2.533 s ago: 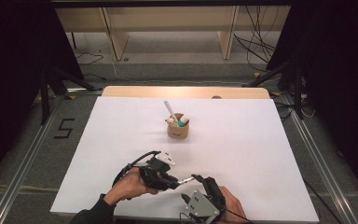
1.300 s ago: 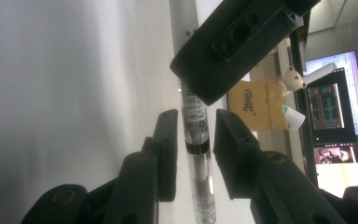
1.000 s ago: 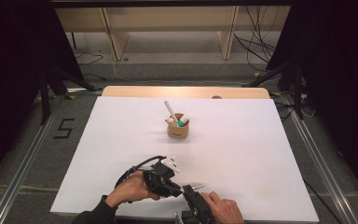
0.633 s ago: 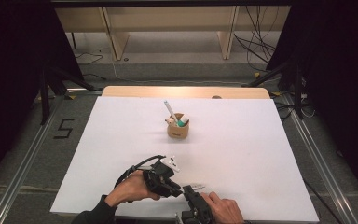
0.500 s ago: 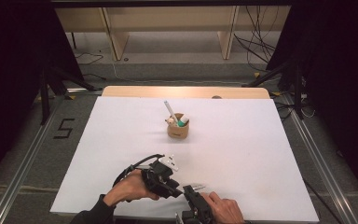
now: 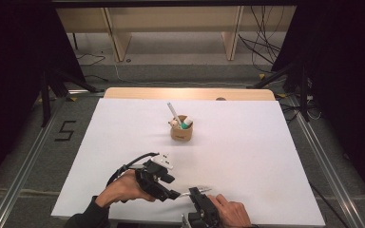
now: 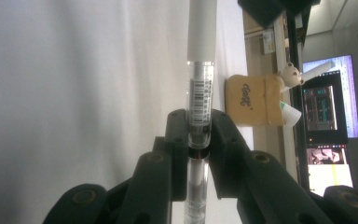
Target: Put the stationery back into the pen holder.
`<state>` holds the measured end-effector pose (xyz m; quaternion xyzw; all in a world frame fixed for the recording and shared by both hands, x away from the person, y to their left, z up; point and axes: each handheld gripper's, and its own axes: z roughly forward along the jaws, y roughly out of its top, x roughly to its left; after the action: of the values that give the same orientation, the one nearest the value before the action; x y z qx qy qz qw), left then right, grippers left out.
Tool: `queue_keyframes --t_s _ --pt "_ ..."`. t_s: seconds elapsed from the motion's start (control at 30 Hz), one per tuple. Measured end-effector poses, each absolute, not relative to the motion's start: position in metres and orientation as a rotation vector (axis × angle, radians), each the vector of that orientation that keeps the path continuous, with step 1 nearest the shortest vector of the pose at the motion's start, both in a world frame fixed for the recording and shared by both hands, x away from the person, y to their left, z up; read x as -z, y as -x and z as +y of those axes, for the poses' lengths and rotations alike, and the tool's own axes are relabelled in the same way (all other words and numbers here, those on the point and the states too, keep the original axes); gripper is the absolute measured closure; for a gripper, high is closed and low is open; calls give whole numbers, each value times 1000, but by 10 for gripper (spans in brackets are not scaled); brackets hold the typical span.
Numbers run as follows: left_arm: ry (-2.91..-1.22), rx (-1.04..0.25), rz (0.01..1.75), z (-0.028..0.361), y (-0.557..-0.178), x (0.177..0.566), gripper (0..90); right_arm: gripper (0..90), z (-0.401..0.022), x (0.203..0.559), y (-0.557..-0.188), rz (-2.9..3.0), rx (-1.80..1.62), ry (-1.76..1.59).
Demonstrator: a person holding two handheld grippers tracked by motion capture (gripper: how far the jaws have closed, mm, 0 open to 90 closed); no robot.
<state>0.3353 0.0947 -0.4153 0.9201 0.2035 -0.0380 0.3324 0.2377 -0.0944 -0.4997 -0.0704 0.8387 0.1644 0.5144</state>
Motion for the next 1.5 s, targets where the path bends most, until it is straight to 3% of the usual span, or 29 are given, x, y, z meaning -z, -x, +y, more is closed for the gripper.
queue_keyframes --t_s 0.6,1.03,1.5 --pt "-2216 -18 638 131 -340 419 276 795 -109 483 -250 2065 -555 -20" --pt "-2114 -71 677 144 -336 424 252 798 -126 471 -269 2082 -624 -166" --pt "-2016 -135 727 162 -326 453 223 798 -156 441 -319 2132 -1303 -773"
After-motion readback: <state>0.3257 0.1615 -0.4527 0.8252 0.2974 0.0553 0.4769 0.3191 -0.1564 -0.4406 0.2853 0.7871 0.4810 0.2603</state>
